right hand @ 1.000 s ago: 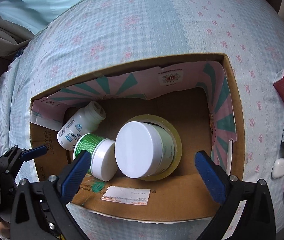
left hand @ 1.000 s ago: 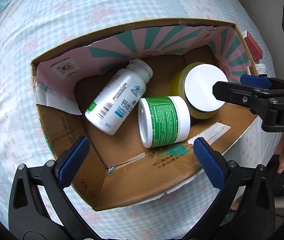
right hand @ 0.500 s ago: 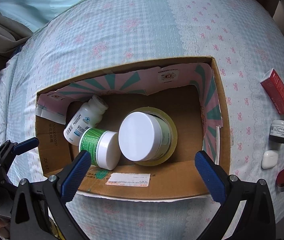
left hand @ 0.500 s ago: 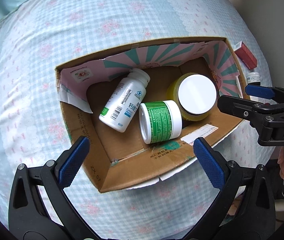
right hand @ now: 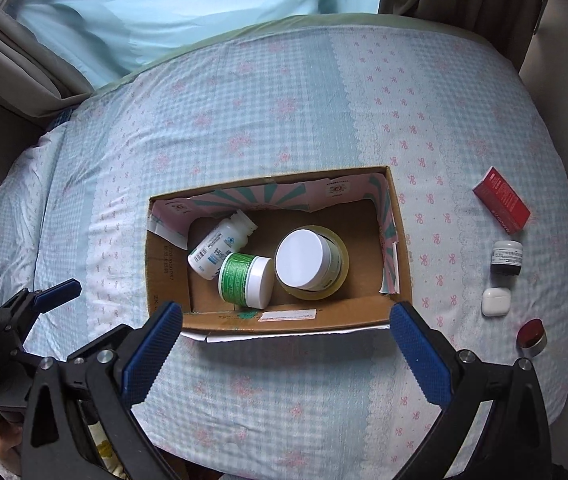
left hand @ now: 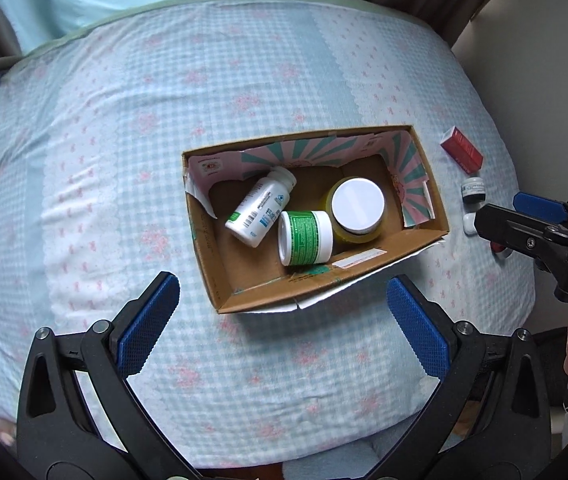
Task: Organize rigid objects
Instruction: 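Lift both tools away from the box toward the remaining items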
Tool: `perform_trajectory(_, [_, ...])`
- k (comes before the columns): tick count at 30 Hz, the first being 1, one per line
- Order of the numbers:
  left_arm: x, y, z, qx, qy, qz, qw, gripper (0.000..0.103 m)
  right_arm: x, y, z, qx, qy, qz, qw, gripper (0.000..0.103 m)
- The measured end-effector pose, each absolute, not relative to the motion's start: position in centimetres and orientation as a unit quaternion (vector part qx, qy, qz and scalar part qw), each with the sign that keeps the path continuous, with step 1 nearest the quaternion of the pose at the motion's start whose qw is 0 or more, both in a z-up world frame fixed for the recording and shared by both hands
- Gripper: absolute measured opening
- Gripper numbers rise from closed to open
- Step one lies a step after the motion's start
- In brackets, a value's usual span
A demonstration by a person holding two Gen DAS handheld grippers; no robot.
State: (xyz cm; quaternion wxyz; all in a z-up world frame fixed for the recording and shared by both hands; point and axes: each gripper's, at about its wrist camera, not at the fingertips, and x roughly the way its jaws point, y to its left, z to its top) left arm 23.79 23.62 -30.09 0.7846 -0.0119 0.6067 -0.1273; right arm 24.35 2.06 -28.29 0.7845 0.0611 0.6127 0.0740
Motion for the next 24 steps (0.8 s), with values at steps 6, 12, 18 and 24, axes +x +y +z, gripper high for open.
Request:
perform_trajectory(6, [22.1, 22.0, -26.8, -0.012, 0.586, -0.135, 0.799, 0.103, 21.1, -0.5, -24.8, 0.063, 0.593, 0.056, 0.801, 0.103])
perform_trajectory(12, [21.4, 18.3, -23.9, -0.006, 0.572, -0.152, 0.806, 0.103, 17.7, -5.8, -22.9, 0.067, 0.592, 0.011, 0.803, 0.103])
perform_trajectory(18, [22.0, 12.3, -21.9, 0.025, 0.558, -0.181, 0.81, 0.103, 14.7, -12.6, -22.1, 0.069, 0.596, -0.048, 0.799, 0.103])
perform_trajectory(24, [24.0, 5.2, -21.6, 0.062, 0.555, -0.224, 0.799, 0.103, 12.8, -19.6, -22.6, 0.113, 0.596, -0.108, 0.788, 0.103])
